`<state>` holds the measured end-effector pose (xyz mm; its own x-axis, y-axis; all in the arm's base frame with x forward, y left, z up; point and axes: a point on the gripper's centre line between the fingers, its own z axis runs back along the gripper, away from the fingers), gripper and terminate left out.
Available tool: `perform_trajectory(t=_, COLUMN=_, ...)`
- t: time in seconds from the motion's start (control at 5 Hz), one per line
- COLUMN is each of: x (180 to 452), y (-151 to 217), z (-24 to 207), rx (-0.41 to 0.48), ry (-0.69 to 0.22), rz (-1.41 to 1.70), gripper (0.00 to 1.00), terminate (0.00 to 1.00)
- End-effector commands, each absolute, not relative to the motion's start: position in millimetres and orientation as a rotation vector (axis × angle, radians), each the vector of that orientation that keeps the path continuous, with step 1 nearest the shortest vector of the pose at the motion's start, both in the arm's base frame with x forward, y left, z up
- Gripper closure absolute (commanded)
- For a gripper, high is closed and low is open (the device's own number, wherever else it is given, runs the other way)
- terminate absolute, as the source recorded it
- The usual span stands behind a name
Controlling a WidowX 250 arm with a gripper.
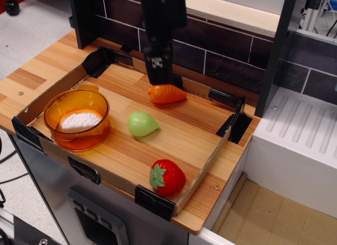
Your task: Take sushi out of pot
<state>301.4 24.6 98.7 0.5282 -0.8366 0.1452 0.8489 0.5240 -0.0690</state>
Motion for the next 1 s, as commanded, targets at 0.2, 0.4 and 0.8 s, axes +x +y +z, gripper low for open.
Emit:
perform_trajectory(t=0.2, x=269.8, y=71.0, z=126.8, rx=-0.081, ry=-0.044, rz=-1.109, gripper=0.0, terminate=0.0)
perform_trajectory(t=0.4, x=253.8, y=95.2, z=119.9, rx=-0.059, ry=-0.023, rz=-1.135, gripper=0.0, terminate=0.0)
perform_trajectory(t=0.8, x=232.5, y=130.6, z=99.9, rx=0.003, ry=-0.003, rz=-1.133, gripper=0.0, terminate=0.0)
